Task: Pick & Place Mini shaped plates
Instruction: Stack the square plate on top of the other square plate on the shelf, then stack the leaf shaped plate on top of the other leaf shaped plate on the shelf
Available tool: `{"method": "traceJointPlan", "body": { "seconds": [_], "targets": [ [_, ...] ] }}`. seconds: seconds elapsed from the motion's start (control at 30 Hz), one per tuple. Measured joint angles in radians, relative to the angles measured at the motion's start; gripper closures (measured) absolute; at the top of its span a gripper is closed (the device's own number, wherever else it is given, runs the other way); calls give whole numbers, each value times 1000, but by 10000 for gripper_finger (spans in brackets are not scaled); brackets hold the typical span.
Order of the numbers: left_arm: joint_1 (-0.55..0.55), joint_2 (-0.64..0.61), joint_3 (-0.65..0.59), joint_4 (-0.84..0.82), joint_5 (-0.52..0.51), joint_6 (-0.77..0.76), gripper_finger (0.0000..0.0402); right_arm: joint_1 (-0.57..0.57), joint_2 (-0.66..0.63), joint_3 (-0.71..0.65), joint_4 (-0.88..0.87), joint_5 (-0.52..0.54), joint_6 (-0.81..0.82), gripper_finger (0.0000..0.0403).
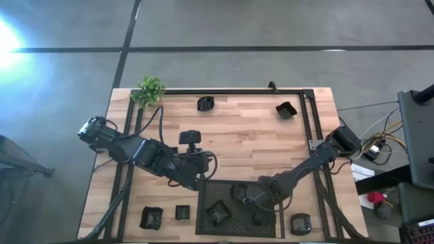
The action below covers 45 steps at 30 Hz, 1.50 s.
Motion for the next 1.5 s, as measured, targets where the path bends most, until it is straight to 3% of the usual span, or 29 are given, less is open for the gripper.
{"method": "traceJointPlan", "body": {
  "seconds": [0.47, 0.73, 0.93, 1.23, 1.5],
  "targets": [
    [0, 0, 0, -1, 0, 0, 360, 7, -8, 32, 8, -19, -34, 342],
    [0, -8, 0, -83, -2, -87, 360, 7, -90, 116, 3, 114, -128, 342],
    [-3, -26, 0, -202, -13, -266, 360, 9, -183, 144, -15, 235, -170, 342],
    [-3, -30, -26, -510, -19, -694, 360, 13, -322, 142, -17, 360, -211, 342],
    [-3, -67, -195, -574, 15, -1005, 360, 18, -404, 138, -22, 411, -220, 342]
  ]
}}
